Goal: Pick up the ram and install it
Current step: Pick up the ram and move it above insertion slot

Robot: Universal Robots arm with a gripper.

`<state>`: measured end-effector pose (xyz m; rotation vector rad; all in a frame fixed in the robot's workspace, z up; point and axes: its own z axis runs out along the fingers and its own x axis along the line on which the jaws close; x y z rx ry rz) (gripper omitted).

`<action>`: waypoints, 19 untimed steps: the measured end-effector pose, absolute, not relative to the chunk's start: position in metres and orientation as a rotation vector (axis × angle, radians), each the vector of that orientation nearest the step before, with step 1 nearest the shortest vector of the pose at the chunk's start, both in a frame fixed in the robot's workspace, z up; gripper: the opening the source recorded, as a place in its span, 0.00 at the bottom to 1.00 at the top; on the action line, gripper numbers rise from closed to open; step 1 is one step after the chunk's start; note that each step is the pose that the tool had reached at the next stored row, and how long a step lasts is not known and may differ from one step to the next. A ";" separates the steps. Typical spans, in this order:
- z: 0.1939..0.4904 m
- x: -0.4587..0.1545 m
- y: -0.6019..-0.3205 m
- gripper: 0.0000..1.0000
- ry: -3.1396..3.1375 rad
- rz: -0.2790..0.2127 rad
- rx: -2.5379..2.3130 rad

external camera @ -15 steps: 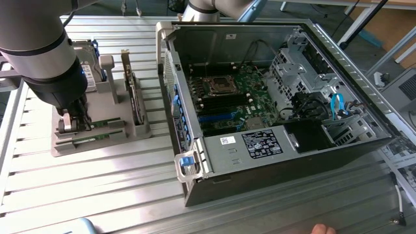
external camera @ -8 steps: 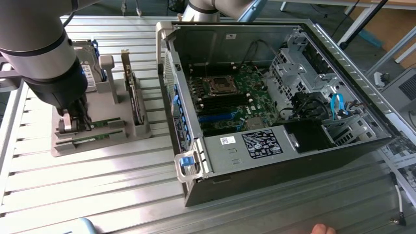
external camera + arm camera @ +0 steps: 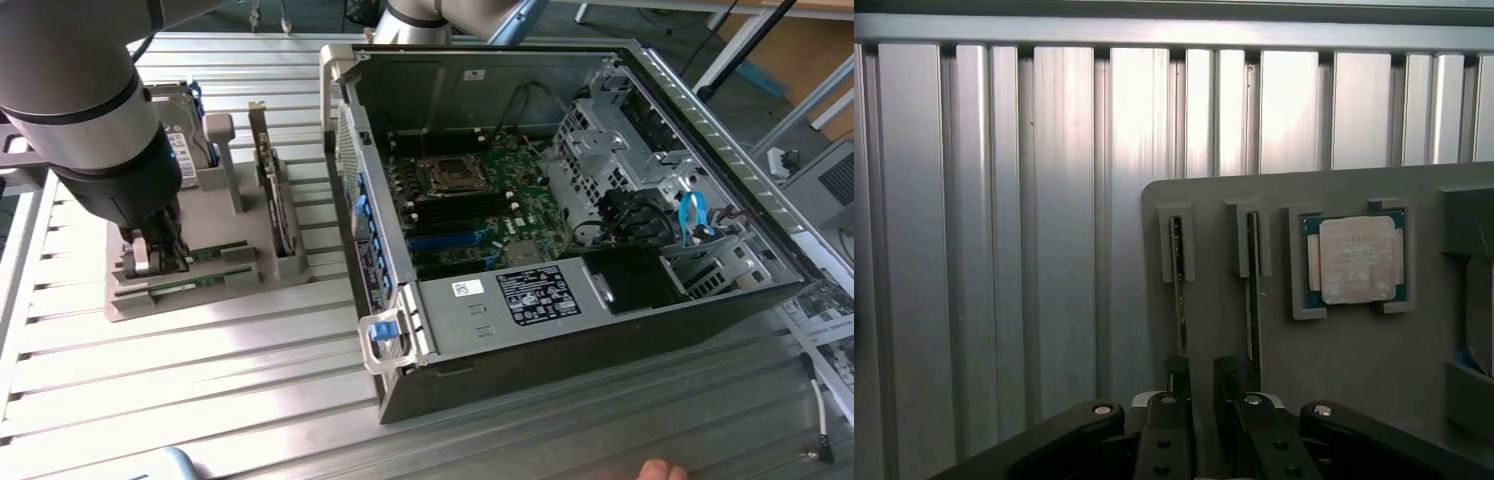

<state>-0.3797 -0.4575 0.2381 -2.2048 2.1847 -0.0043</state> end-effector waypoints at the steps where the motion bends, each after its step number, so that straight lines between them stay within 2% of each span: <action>1: 0.237 -0.380 -0.458 0.24 2.185 -0.004 -2.205; 19: 0.229 -0.380 -0.460 0.24 2.181 -0.004 -2.208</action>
